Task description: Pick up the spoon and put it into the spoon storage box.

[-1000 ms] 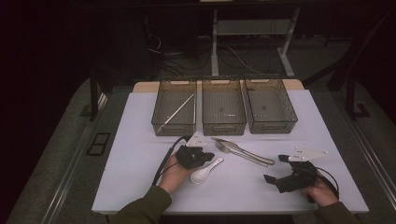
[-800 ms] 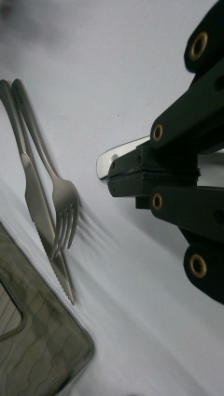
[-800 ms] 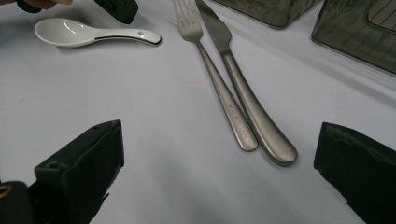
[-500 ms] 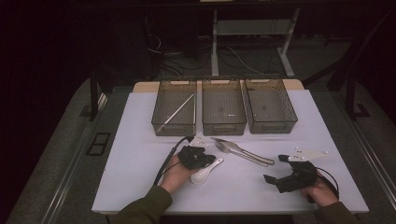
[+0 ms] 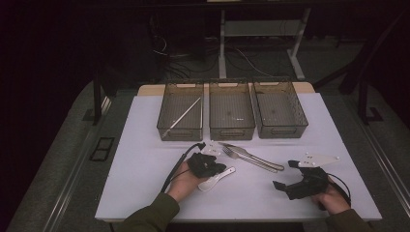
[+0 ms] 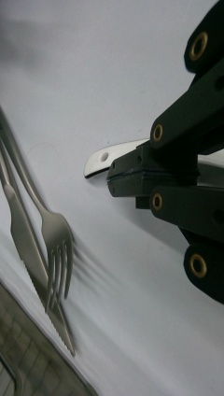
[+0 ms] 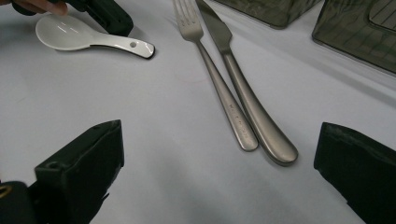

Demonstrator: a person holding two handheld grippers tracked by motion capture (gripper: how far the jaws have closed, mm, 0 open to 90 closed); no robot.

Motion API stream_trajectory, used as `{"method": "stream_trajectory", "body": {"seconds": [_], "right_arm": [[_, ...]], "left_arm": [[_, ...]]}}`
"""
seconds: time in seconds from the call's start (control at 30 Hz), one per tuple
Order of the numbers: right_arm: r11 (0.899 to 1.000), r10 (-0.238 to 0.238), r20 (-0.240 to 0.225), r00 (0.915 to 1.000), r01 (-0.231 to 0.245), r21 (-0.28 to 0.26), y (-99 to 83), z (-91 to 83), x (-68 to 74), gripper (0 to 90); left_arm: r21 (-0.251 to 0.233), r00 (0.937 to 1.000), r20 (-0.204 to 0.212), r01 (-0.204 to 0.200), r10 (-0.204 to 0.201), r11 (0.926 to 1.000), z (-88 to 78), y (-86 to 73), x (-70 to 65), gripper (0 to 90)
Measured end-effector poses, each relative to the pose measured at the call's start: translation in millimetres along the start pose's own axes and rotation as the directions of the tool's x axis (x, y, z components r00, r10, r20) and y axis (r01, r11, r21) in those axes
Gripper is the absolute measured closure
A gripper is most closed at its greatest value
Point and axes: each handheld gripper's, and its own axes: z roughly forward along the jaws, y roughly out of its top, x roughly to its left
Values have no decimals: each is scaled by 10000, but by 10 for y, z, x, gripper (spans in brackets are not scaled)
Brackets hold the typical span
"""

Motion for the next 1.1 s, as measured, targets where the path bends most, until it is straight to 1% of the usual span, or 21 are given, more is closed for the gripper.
{"method": "stream_trajectory", "body": {"seconds": [0.03,0.07,0.13,0.27,0.33,0.43,0.53,0.57,0.6,0.63,0.67,0.73,0.83,0.9,0.97,1.07,1.1], "right_arm": [[10000,-5,-6,10000,5,-1,0,1,0,17],[10000,-11,-4,10000,11,6,0,1,-1,16],[10000,-5,-8,10000,5,3,0,1,-1,17],[10000,-3,-10,10000,3,5,0,1,-1,16],[10000,-9,-9,10000,9,7,0,1,-1,17],[10000,0,-6,10000,0,6,0,0,-1,16],[10000,-4,-9,10000,4,20,0,0,-2,17],[10000,-13,-7,10000,13,12,0,1,-2,16],[10000,-13,-9,10000,13,7,0,1,-1,16],[10000,-15,-3,10000,15,4,-1,1,-1,16],[10000,-4,-12,10000,4,11,-1,-1,-1,17],[10000,7,-5,10000,-7,16,-1,-1,-2,17],[10000,-15,-6,10000,15,11,-1,0,-2,17],[10000,-9,-12,10000,9,3,-1,-2,-2,16],[10000,3,-17,10000,-3,6,-1,-3,-3,17],[10000,15,-21,10000,-15,2,-1,-4,-2,16],[10000,12,-23,10000,-12,-8,-1,-6,-2,16]], "left_arm": [[19,9998,56,-171,171,9999,5,7,-3,892],[63,9999,103,-124,124,9999,10,10,-22,892],[100,9995,187,-269,268,9996,23,20,-43,892],[121,9985,369,-398,394,9991,37,32,-81,892],[134,9976,448,-531,525,9985,39,40,-89,892],[93,9969,548,-576,570,9983,44,46,-106,892],[106,9938,717,-862,852,9962,47,56,-108,892],[86,9930,787,-896,886,9959,47,58,-118,892],[137,9910,845,-1055,1040,9943,43,63,-123,892],[70,9914,885,-977,967,9952,49,65,-142,892],[101,9900,917,-1087,1073,9940,47,70,-146,892],[95,9903,899,-1076,1064,9941,47,70,-159,893],[5,9905,823,-1103,1099,9939,26,73,-142,892],[-148,9934,742,-863,871,9962,-8,68,-138,892],[-289,9941,694,-811,829,9963,-67,71,-116,890],[-627,9966,661,-440,482,9971,-177,62,-114,841],[-656,9963,697,-449,495,9968,-219,51,-113,828]]}}
